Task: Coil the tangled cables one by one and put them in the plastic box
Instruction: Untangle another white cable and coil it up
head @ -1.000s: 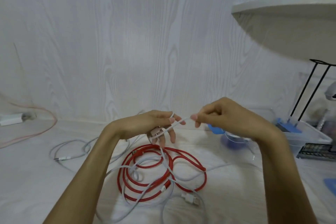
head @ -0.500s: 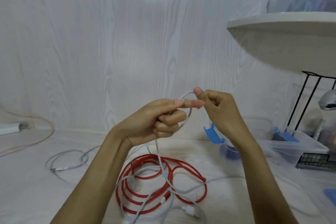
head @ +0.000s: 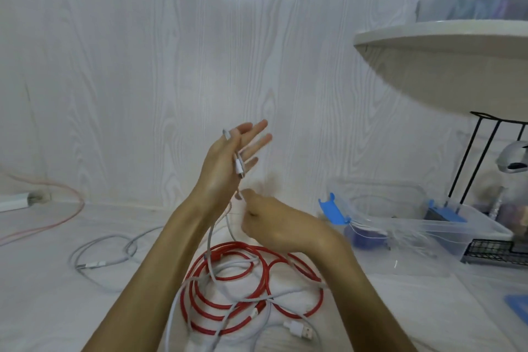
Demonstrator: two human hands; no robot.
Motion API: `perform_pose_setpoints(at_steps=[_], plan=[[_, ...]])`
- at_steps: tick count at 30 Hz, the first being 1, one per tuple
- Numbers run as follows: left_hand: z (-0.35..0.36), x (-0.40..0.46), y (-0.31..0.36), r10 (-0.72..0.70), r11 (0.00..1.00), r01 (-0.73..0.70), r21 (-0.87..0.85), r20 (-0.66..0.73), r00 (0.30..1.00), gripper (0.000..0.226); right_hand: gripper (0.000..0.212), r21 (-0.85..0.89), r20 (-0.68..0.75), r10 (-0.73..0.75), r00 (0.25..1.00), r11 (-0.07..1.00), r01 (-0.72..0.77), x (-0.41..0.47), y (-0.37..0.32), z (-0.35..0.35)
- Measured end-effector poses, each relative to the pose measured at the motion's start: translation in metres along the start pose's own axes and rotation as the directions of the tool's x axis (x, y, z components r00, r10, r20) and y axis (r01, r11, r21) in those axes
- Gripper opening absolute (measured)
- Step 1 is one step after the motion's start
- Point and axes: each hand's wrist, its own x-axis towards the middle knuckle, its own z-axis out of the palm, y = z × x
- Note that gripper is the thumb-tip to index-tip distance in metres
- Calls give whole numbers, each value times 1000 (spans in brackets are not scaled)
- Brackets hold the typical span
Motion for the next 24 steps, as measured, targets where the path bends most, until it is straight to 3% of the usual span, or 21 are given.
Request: perform_pose_setpoints(at_steps=[2,4,7,9,13,16,19,22,24], plan=[[-6,-3,-4,-66,950,20,313,137,988,34,38,-40,47,8,999,999,-7,-10,1,-13],[-12,-6,-7,-176,831,3,557,258,950,36,31,-19,106,8,994,1000,-6,-22,4,-27],[-19,-9,-9,-351,666,56,744,247,903,29,25,31,100,-62,993,998,59,-41,14,-46],[-22,-9,-9,-499,610,156,777,224,837,31,22,47,-37,-93,995,994,95,-47,24,-55],[-15,-10,-10,-655,683,310,661,368,660,45,38,79,-349,-111,931,986,147,-48,42,-62],[-9,-12,-5,-640,766,408,497,523,563,52,47,88,-526,-84,846,984,153,-43,56,-62],[-2,-15,1,-562,822,422,381,660,498,41,52,117,-650,-46,758,980,160,-36,66,-56],[7,-18,10,-440,867,463,186,720,536,30,64,186,-738,-2,674,960,207,-25,66,-45],[12,-18,16,-333,862,505,-52,694,639,27,61,132,-785,-11,619,974,184,-15,62,-37]])
